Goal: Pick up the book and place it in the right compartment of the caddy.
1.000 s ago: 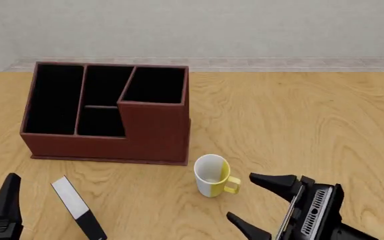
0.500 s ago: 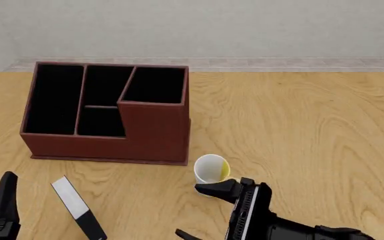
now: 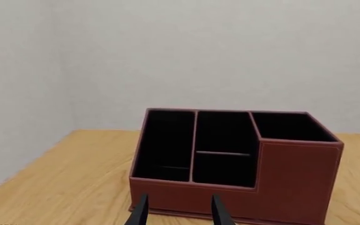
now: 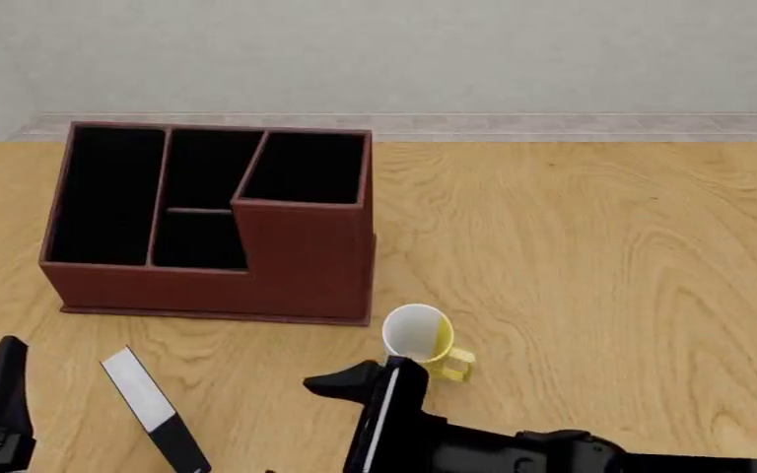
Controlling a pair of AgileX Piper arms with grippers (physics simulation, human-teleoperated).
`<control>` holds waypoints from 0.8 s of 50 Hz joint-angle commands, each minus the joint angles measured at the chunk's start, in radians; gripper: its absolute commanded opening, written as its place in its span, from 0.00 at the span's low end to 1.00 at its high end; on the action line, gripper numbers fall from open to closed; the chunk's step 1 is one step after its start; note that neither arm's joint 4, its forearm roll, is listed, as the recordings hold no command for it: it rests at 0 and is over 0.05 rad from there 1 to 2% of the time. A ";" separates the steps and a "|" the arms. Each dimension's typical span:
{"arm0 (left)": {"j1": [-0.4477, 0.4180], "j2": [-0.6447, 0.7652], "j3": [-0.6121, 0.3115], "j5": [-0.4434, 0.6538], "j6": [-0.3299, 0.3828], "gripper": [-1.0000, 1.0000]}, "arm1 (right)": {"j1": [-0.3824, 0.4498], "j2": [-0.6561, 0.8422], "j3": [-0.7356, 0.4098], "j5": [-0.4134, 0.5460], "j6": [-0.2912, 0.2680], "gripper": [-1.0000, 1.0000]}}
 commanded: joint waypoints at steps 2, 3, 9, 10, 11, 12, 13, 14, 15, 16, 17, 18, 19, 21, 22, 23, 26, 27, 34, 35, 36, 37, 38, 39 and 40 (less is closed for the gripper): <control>0.020 0.000 -0.009 0.007 0.003 1.00 | 0.025 0.101 -0.081 0.002 0.026 1.00; 0.023 0.000 -0.010 0.008 0.002 1.00 | 0.025 0.104 -0.086 0.004 0.025 1.00; 0.041 0.000 -0.009 0.009 0.003 1.00 | 0.039 0.131 -0.116 0.012 0.033 1.00; 0.044 0.000 -0.008 0.009 0.004 1.00 | 0.039 0.139 -0.122 0.011 0.035 1.00; 0.046 0.000 -0.006 0.008 0.004 1.00 | 0.042 0.143 -0.128 0.013 0.043 1.00; 0.048 0.000 -0.005 0.007 0.005 1.00 | 0.043 0.147 -0.132 0.014 0.045 1.00; 0.053 0.000 -0.004 0.007 0.004 1.00 | 0.042 0.152 -0.137 0.013 0.045 1.00; 0.055 0.000 -0.003 0.006 0.004 1.00 | 0.043 0.157 -0.141 0.013 0.044 1.00; 0.057 0.000 -0.002 0.006 0.005 1.00 | 0.048 0.161 -0.146 0.015 0.053 1.00; 0.059 0.000 -0.002 0.006 0.005 1.00 | 0.048 0.168 -0.152 0.015 0.053 1.00; 0.060 0.000 -0.002 0.006 0.005 1.00 | 0.047 0.174 -0.155 0.015 0.048 1.00; 0.064 0.000 -0.001 0.005 0.006 1.00 | 0.051 0.182 -0.161 0.014 0.054 1.00; 0.066 0.000 -0.001 0.005 0.006 1.00 | 0.050 0.186 -0.165 0.013 0.053 1.00; 0.069 0.000 -0.002 0.006 0.005 1.00 | 0.048 0.192 -0.167 0.011 0.051 1.00; 0.076 0.000 -0.003 0.006 0.005 1.00 | 0.047 0.203 -0.174 0.008 0.055 1.00; 0.079 0.000 -0.003 0.005 0.007 1.00 | 0.045 0.211 -0.178 0.006 0.057 1.00; 0.086 0.000 0.000 0.004 0.010 1.00 | 0.041 0.229 -0.189 0.000 0.058 1.00; 0.086 0.000 0.000 0.004 0.010 1.00 | 0.041 0.230 -0.189 0.000 0.058 1.00; 0.103 0.000 0.000 0.004 0.011 1.00 | 0.026 0.280 -0.226 -0.007 0.058 1.00; 0.107 0.000 0.005 0.001 0.012 1.00 | 0.023 0.293 -0.234 -0.007 0.056 1.00; 0.110 0.000 0.008 -0.001 0.013 1.00 | 0.022 0.301 -0.239 -0.009 0.058 1.00; 0.113 0.000 0.011 -0.004 0.013 1.00 | 0.021 0.308 -0.247 -0.006 0.057 1.00; 0.117 0.000 0.016 -0.006 0.012 1.00 | 0.020 0.322 -0.256 -0.006 0.058 1.00; 0.117 0.000 0.016 -0.006 0.012 1.00 | 0.020 0.322 -0.256 -0.006 0.058 1.00; 0.118 0.000 0.018 -0.009 0.013 1.00 | 0.021 0.327 -0.262 -0.005 0.070 1.00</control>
